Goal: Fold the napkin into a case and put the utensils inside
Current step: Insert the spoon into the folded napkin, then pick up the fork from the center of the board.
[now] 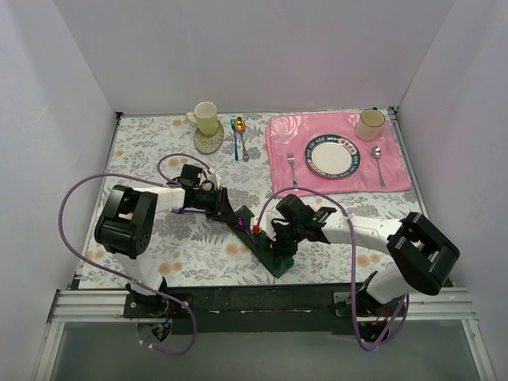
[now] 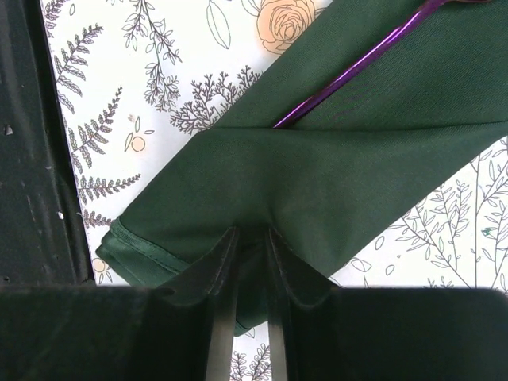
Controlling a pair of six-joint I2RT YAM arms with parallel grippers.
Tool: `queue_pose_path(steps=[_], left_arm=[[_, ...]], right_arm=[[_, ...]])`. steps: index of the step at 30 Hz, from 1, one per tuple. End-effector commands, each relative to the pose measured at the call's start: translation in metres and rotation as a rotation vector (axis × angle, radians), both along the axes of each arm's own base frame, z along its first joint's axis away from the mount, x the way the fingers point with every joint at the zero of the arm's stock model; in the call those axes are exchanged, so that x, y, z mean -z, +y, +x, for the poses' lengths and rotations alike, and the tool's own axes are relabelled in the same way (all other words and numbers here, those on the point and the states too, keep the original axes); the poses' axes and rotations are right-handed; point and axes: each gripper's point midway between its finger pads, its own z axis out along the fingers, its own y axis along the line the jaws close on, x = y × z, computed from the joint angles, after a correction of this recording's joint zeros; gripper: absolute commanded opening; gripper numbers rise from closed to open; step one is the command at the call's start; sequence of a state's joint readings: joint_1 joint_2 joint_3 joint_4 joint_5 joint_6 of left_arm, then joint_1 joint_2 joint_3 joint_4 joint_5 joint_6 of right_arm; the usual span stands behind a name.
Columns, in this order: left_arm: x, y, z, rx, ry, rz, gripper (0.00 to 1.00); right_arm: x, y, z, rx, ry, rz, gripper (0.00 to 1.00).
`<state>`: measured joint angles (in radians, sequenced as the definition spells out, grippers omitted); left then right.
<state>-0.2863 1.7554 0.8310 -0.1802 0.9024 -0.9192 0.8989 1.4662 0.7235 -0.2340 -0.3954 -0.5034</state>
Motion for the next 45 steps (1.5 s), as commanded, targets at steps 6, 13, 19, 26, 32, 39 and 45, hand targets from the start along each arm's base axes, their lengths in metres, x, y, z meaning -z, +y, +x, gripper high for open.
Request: queue_pose_path(steps=[6,13,19,26,32,39,45], left_arm=[[-0.067,0.031,0.046,-0.049,-0.237,0.009,0.44],[-0.107,0.150,0.101,-0.346,-0.302,0.127,0.46],[-0.086,0.228,0.078,-0.613,-0.209,0.269,0.50],[-0.030,0.262,0.049,-0.687,-0.009,0.263,0.49],[-0.012,0.251,0.050,-0.663,0.002,0.171,0.46],[0.008,0.239,0.050,-0.709,0.093,0.077,0.42],[0.019,0.236,0.051,-0.709,0.124,0.071,0.39]], right_arm=[[-0.025,0.011,0.007,-0.001,-0.040,0.052,0.36],[-0.061,0.024,0.019,0.026,-0.072,0.103,0.49],[-0.078,0.038,0.034,0.062,-0.082,0.127,0.54],[-0.083,0.039,0.048,0.103,-0.072,0.122,0.63],[-0.082,0.035,0.057,0.136,-0.040,0.104,0.65],[-0.079,0.030,0.066,0.163,-0.028,0.091,0.65],[-0.080,0.026,0.072,0.184,-0.014,0.090,0.65]])
